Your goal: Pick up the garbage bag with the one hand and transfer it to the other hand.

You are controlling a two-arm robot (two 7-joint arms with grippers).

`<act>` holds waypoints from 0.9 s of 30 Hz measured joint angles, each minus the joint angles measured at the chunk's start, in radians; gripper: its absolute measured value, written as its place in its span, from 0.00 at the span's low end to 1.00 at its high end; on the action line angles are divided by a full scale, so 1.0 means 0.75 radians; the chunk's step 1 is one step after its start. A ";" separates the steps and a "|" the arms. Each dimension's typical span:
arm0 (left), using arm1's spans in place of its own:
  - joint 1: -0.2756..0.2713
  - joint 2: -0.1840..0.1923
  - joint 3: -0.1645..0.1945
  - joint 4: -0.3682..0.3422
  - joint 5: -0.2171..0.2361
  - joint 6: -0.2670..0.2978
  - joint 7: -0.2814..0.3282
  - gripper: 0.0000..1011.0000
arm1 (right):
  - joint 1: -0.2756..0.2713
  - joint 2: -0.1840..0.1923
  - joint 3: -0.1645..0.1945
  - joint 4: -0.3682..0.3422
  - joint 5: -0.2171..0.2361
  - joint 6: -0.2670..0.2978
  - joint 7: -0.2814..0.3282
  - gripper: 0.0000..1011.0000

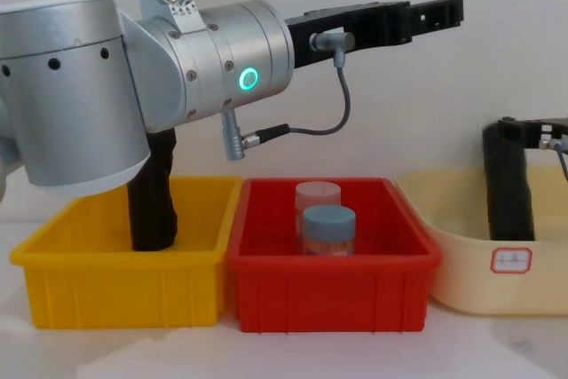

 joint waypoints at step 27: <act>0.147 0.075 -0.073 -0.134 0.084 0.033 0.201 0.99 | -0.134 0.038 -0.040 -0.222 -0.055 0.059 0.080 0.99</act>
